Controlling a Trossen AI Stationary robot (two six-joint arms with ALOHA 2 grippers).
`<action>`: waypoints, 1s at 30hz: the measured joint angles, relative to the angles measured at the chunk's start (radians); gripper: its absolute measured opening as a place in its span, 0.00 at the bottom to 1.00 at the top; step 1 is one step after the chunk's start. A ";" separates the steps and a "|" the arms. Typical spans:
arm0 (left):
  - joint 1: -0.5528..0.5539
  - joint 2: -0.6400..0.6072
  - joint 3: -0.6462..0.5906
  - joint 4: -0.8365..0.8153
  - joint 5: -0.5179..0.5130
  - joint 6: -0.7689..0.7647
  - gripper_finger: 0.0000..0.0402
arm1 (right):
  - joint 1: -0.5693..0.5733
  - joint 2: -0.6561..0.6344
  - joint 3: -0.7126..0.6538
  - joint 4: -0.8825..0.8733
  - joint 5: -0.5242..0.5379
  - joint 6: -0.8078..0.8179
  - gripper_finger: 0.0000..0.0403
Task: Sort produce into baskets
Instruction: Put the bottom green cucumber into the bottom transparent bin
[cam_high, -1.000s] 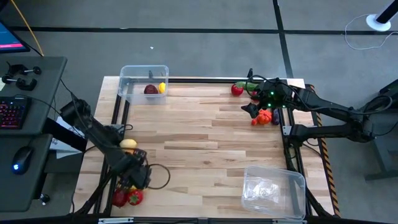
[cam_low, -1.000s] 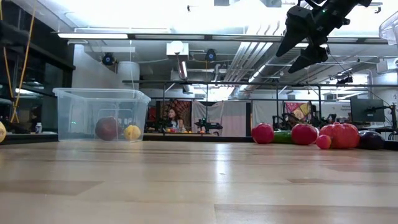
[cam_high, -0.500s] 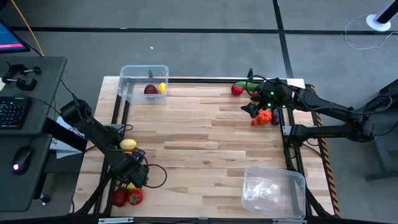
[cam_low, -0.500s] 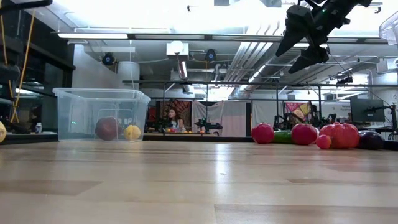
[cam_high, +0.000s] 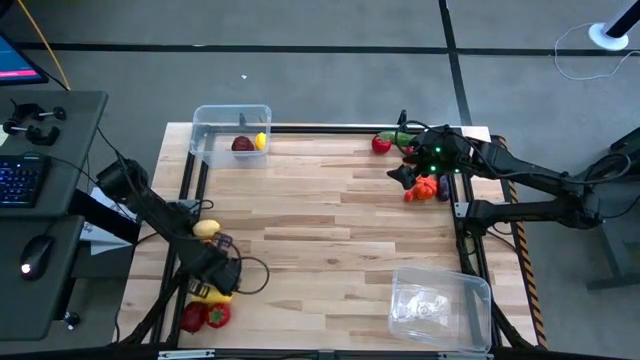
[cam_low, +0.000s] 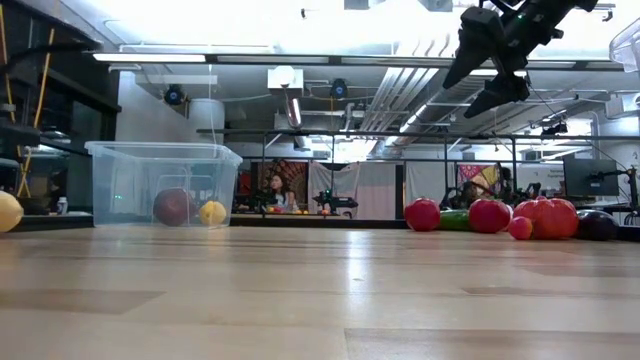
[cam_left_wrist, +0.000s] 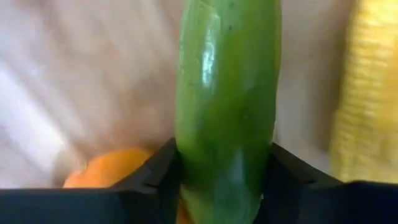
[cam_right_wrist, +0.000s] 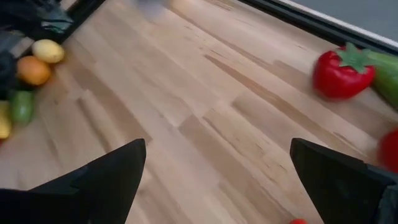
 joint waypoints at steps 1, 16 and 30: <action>0.018 -0.006 0.011 -0.019 0.000 -0.013 0.35 | 0.000 -0.005 0.002 0.005 -0.017 -0.003 0.97; 0.383 -0.086 0.565 0.134 -0.351 0.368 0.35 | -0.002 -0.116 0.261 -0.006 -0.187 -0.219 0.97; 0.633 0.381 0.842 1.129 -0.178 0.414 0.36 | -0.001 -0.126 0.276 0.002 -0.274 -0.118 0.97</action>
